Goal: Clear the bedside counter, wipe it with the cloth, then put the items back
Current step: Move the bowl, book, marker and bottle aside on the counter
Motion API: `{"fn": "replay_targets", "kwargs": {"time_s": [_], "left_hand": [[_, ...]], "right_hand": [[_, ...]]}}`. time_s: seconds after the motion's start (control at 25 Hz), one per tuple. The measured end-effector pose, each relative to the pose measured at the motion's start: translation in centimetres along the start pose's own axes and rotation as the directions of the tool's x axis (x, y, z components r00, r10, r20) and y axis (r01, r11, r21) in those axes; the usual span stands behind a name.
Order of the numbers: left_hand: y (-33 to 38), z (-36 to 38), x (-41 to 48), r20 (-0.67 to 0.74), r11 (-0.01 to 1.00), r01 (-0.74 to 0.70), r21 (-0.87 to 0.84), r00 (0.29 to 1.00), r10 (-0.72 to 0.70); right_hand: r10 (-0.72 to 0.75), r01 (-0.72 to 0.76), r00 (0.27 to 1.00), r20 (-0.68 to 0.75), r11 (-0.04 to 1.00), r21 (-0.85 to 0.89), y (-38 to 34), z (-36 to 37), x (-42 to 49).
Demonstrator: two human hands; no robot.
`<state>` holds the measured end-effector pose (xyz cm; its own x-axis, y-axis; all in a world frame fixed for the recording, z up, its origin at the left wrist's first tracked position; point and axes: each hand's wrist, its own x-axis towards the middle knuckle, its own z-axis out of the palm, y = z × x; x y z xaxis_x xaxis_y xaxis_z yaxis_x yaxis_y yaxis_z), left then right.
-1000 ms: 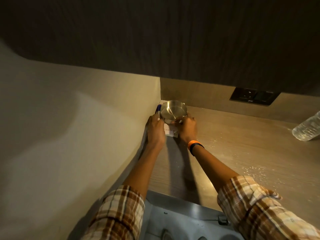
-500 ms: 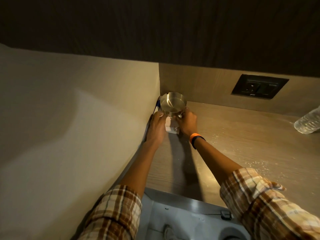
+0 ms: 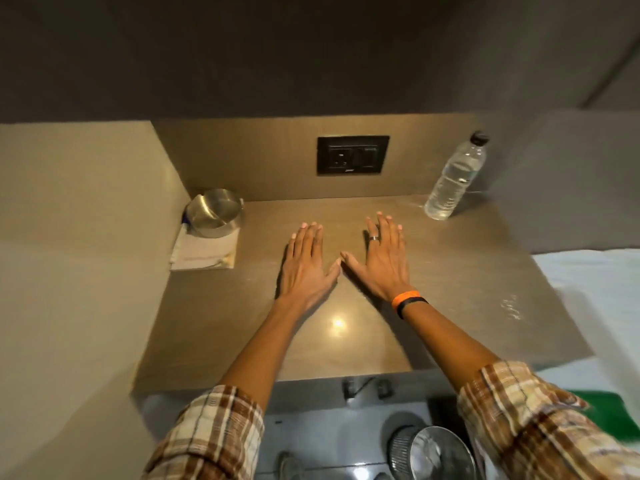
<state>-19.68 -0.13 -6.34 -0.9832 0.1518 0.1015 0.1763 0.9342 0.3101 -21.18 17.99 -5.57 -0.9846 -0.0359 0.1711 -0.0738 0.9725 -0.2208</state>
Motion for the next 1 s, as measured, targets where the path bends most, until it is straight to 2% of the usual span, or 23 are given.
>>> {"fn": "replay_targets", "kwargs": {"time_s": [0.08, 0.2, 0.36, 0.52, 0.64, 0.84, 1.0], "left_hand": [[4.2, 1.2, 1.4, 0.031, 0.999, -0.047, -0.010, 0.998, 0.048], [8.7, 2.2, 3.5, 0.049, 0.995, -0.099, 0.010, 0.994, 0.099], [11.4, 3.4, 5.3, 0.086, 0.999, -0.034, -0.020, 0.996, 0.035], [10.9, 4.5, 5.3, 0.137, 0.999, 0.023, -0.025, 0.990, -0.020], [10.4, 4.7, 4.7, 0.159, 1.000, 0.019, -0.009, 0.987, -0.018], [7.7, 3.0, 2.8, 0.083, 0.999, 0.044, -0.008, 0.996, -0.043], [0.9, 0.3, -0.9, 0.033, 0.990, 0.127, 0.068, 0.991, -0.129]], "right_hand": [[0.102, -0.102, 0.995, -0.013, 0.995, -0.017, 4.8, -1.5, -0.5], [0.238, -0.233, 0.971, -0.034, 0.966, 0.112, 10.2, -3.7, 0.0], [0.373, -0.340, 0.926, -0.055, 0.891, 0.301, 14.5, -5.5, 3.6], [0.415, -0.342, 0.910, 0.023, 0.717, 0.608, 15.1, -4.7, 7.5], [0.461, -0.342, 0.887, 0.029, 0.612, 0.713, 15.4, -4.0, 8.7], [0.462, -0.321, 0.886, -0.026, 0.655, 0.684, 14.1, -4.0, 7.8], [0.381, -0.245, 0.924, -0.025, 0.643, 0.725, 7.5, -2.9, 6.1]]}}
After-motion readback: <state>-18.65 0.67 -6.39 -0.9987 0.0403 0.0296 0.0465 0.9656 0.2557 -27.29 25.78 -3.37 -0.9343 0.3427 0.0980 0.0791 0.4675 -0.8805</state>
